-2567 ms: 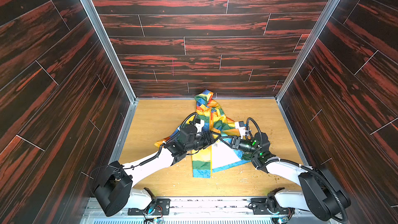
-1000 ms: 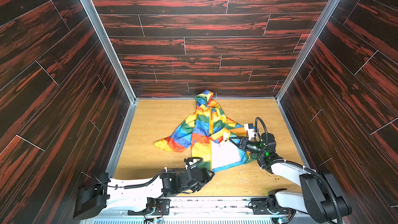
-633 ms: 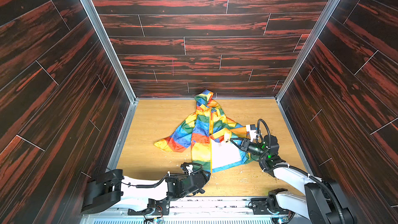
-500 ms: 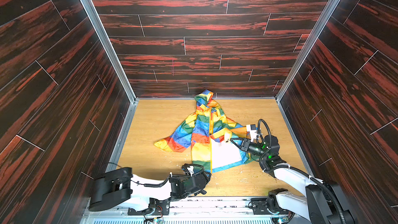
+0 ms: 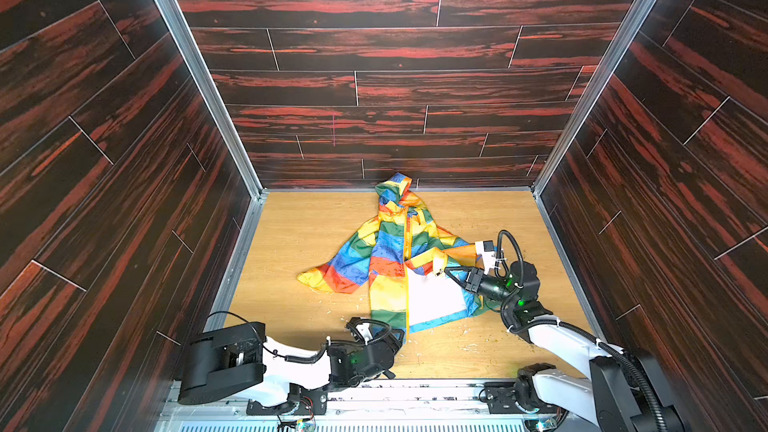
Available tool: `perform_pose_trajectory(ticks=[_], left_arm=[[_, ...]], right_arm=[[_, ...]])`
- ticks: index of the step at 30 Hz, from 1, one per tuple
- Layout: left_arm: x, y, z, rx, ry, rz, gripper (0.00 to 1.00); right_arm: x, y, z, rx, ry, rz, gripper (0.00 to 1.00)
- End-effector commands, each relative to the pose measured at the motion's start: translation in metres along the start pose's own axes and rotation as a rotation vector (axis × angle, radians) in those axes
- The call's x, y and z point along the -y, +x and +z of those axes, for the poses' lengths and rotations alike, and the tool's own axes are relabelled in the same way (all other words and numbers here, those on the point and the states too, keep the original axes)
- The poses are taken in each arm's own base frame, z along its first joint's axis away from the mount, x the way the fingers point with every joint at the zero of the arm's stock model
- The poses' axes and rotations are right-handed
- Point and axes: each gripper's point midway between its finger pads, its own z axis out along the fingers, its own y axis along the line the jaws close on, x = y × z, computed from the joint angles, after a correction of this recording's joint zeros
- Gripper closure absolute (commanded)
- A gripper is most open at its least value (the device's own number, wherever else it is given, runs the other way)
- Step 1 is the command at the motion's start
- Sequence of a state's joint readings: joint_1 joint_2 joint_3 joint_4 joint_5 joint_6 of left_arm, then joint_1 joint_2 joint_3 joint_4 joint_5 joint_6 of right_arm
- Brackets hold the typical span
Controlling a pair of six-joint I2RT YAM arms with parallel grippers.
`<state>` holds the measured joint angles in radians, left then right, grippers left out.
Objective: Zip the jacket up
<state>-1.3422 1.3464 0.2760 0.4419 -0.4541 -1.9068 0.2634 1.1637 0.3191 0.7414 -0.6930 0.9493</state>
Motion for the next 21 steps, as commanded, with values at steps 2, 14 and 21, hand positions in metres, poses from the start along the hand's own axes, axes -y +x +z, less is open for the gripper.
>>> perform_pose_trajectory(ticks=[2,14,21], left_arm=[[-0.003,-0.019,-0.003,0.096,0.014,0.070,0.33],[0.033,-0.007,0.008,0.065,0.159,0.154,0.41],[0.021,0.006,0.032,-0.025,0.100,0.098,0.47]], right_arm=[[-0.006,-0.002,0.000,0.001,-0.029,-0.012,1.00],[-0.006,-0.001,0.001,-0.007,-0.036,-0.004,1.00],[-0.008,-0.001,0.001,-0.009,-0.039,-0.004,1.00]])
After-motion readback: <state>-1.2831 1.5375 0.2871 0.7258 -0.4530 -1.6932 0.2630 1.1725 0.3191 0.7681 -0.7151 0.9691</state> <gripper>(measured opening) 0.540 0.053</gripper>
